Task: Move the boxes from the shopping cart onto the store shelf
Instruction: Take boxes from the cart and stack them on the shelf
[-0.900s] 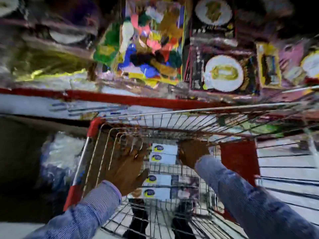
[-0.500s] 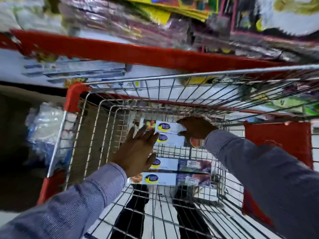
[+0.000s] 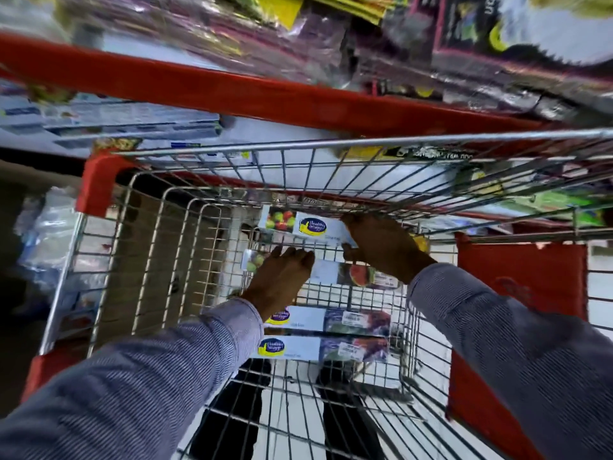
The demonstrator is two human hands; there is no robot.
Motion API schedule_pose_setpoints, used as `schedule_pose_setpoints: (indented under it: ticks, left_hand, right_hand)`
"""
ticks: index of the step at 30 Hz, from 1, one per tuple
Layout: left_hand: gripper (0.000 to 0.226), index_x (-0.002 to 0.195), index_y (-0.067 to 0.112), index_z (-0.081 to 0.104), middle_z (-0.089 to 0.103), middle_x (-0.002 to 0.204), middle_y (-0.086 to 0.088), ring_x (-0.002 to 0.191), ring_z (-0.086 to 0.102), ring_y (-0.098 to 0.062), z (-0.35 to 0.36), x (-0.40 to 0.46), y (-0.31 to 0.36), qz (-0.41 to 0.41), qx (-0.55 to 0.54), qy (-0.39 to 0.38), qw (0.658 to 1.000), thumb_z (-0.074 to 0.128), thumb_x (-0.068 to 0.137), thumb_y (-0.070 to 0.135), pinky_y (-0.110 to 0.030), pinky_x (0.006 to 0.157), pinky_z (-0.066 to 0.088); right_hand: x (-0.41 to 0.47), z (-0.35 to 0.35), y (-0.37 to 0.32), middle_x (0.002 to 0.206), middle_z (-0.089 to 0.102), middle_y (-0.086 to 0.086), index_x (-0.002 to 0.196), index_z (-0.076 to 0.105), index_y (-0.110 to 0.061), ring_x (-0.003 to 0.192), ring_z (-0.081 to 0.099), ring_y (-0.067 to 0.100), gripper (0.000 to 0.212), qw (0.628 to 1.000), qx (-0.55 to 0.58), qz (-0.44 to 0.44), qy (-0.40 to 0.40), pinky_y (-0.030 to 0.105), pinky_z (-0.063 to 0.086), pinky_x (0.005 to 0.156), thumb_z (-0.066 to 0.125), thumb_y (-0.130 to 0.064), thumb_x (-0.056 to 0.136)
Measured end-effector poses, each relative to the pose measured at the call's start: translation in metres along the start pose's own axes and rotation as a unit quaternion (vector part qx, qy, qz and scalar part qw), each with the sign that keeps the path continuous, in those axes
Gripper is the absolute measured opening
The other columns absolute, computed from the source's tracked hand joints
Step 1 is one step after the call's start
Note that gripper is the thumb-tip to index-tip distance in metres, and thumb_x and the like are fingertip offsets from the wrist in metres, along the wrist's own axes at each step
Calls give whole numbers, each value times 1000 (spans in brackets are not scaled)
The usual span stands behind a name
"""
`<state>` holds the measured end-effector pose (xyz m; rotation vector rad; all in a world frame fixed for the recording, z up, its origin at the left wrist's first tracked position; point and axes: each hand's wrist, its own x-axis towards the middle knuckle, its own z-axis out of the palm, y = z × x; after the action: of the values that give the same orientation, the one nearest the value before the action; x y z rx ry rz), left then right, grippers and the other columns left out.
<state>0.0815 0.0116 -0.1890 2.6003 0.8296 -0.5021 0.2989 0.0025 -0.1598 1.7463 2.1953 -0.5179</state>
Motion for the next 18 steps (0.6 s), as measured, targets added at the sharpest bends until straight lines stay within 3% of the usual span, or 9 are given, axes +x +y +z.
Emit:
schedule_pose_setpoints:
  ticks: [4, 7, 12, 15, 18]
  left_hand:
    - [46, 116, -1, 60, 68, 111, -22, 101, 65, -40, -7, 1, -1, -17, -33, 15, 999, 62, 71, -8, -54, 88, 52]
    - [50, 118, -1, 59, 67, 115, -24, 103, 65, -42, -33, -21, 4, -11, -55, 25, 998, 74, 70, 0, -53, 85, 54]
    - [67, 113, 5, 69, 74, 108, -18, 91, 73, -36, -109, -86, 12, -15, -89, 70, 993, 94, 52, 15, -48, 70, 62]
    - [65, 110, 12, 73, 77, 102, -9, 85, 75, -28, -178, -124, 17, -19, -66, 119, 990, 91, 50, 29, -39, 62, 63]
    - [62, 98, 26, 74, 78, 86, -2, 72, 74, -25, -265, -168, 35, -28, 1, 159, 987, 84, 41, 45, -28, 51, 58]
  right_hand:
    - [-15, -13, -3, 126, 62, 19, 140, 42, -8, 113, 59, 38, 62, 998, 47, 34, 36, 40, 46, 91, 58, -42, 91]
    - [-31, -41, -12, 132, 59, 19, 145, 36, -10, 118, 57, 36, 64, 998, 54, 27, 31, 42, 44, 98, 53, -43, 93]
    - [-64, -123, -28, 121, 64, 15, 136, 46, -17, 107, 61, 32, 57, 996, 72, -19, 53, 36, 47, 87, 55, -48, 89]
    - [-89, -189, -40, 116, 67, 12, 129, 51, -16, 104, 63, 32, 55, 993, 52, -53, 90, 36, 47, 82, 57, -52, 87]
    - [-130, -278, -53, 99, 72, 9, 113, 61, -16, 91, 67, 31, 52, 980, -12, -93, 175, 34, 49, 70, 60, -58, 83]
